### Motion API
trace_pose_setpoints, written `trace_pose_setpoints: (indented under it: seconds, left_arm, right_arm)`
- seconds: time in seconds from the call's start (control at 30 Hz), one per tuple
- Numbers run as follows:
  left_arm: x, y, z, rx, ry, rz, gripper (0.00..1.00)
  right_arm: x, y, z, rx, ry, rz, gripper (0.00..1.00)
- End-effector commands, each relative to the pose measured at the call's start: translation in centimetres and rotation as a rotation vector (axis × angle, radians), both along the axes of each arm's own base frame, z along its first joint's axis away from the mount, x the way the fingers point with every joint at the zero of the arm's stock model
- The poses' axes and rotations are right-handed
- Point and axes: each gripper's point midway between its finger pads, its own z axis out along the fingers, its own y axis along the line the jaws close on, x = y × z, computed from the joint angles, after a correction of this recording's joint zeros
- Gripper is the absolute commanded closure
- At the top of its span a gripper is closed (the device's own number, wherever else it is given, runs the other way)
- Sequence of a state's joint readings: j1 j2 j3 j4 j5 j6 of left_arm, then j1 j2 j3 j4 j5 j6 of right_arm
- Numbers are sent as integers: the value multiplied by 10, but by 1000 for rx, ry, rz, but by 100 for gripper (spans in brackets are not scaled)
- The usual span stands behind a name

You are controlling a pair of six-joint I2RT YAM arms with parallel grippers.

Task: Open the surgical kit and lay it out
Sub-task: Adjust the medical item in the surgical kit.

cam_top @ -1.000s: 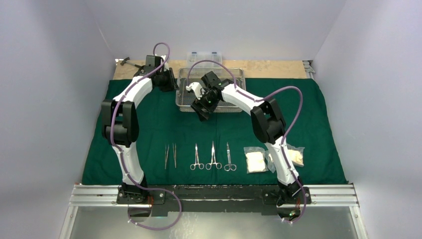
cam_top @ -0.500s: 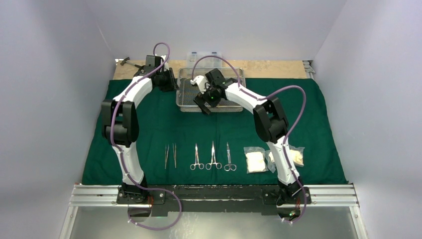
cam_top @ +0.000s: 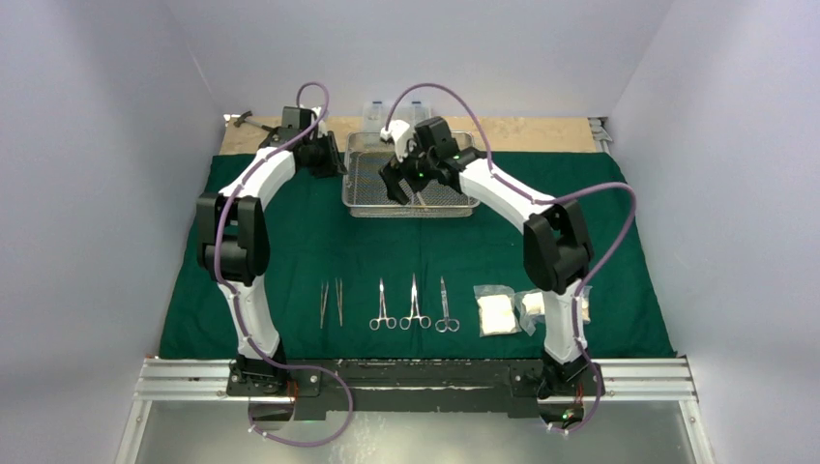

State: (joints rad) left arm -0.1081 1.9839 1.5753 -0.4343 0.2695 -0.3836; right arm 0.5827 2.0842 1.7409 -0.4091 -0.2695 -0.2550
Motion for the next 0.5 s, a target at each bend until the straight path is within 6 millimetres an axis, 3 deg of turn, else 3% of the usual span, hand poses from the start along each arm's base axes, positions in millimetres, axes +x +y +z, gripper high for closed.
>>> trace_pose_setpoints:
  seconds: [0.0,0.13,0.27,0.47]
  left_arm:
    - [16,7,27,-8,-75,18,73]
    - [22,9,34,-4,-91,21,73]
    - [27,10,45,1,-112,20,73]
    - [31,20,64,45,-161,56,72]
  right_arm:
    - [26,8,76,206,-148,-96,9]
    - [53,-11,62,155,-143,-313,20]
    - [69,-33,30,34,-112,-477,34]
    - [62,-46,-13,-85,-41,-516,38]
